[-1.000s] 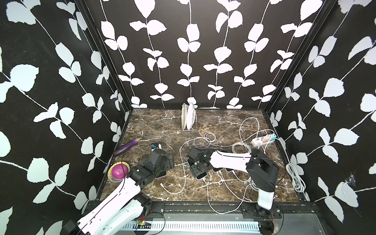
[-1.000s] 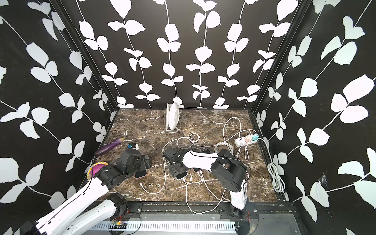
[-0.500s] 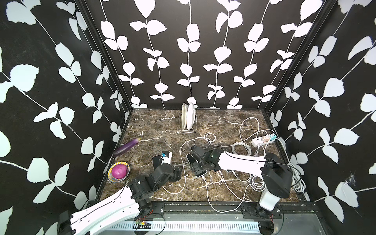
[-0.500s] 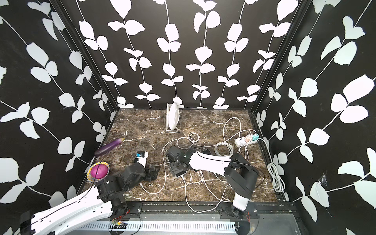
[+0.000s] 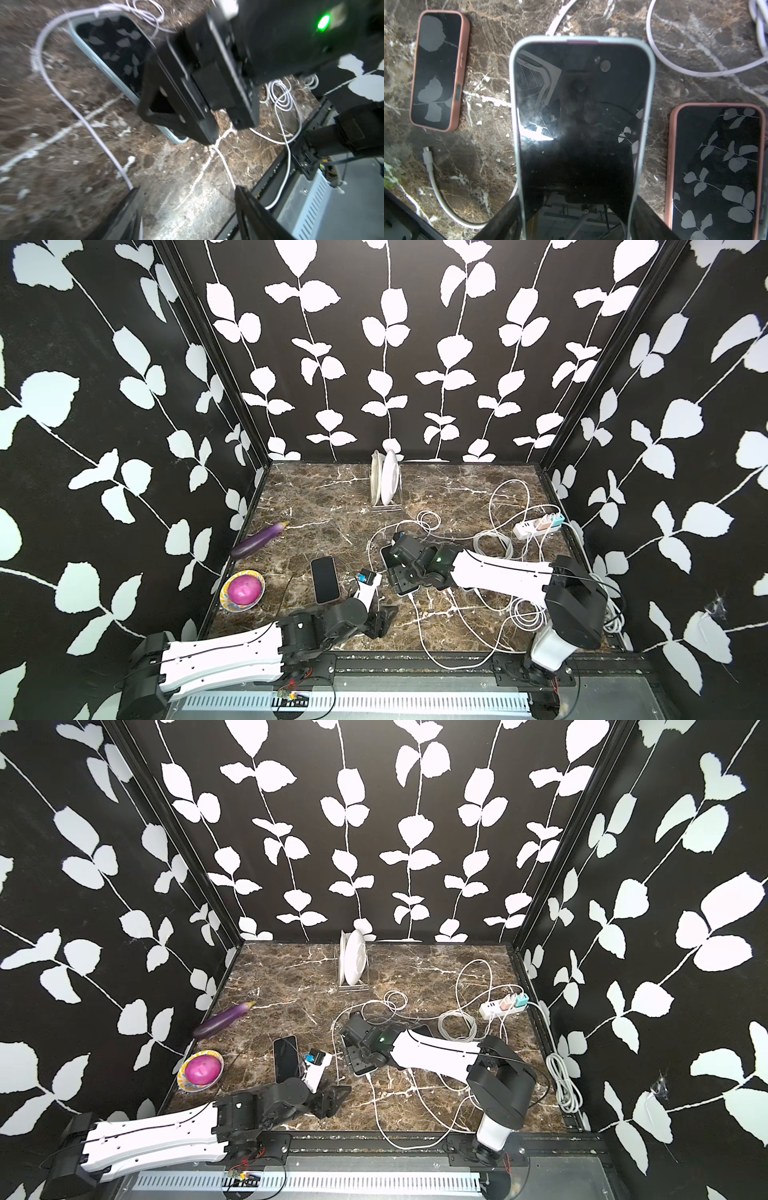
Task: Unplug the charging cable from the phone
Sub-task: Remove the charging cable from the phone.
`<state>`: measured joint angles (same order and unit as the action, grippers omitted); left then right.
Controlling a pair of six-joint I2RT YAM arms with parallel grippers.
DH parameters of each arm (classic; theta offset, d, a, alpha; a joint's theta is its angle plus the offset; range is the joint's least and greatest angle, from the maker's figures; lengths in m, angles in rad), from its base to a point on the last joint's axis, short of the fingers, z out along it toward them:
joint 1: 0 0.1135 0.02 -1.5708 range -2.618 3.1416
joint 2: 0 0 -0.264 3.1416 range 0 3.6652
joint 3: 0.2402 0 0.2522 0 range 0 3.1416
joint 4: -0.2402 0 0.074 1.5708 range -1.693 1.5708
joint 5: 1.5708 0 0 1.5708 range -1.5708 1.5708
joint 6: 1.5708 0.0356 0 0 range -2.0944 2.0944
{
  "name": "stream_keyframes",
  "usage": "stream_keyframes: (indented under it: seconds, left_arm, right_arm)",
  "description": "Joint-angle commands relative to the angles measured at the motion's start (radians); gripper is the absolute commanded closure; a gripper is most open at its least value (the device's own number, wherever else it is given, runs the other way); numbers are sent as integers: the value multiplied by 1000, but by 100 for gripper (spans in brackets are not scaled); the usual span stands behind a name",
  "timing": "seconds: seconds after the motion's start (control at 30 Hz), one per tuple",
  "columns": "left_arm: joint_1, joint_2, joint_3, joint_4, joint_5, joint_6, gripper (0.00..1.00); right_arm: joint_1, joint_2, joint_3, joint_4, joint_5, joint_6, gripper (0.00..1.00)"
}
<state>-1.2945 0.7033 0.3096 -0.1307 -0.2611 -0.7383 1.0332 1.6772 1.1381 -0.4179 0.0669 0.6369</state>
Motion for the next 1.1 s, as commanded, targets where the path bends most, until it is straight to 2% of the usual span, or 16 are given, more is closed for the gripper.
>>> stream_keyframes:
  seconds: [0.0, 0.13, 0.37, 0.5, 1.07]
  left_arm:
    - [-5, 42, -37, 133, 85, -56, 31]
    - [-8, 88, -52, 176, 116, -104, 33]
    - [-8, 145, -40, 238, 170, -91, 24]
    - [-8, 197, -31, 279, 193, -84, 23]
    - [-6, 343, -13, 423, 186, -93, 32]
  right_arm:
    - [1, -57, 3, 66, 27, 38, 100]
    - [1, -65, 1, 78, 33, 57, 100]
    - [4, -111, -28, 131, 43, 101, 100]
    - [7, -133, -56, 172, 51, 131, 100]
    - [35, -175, -102, 243, 63, 188, 100]
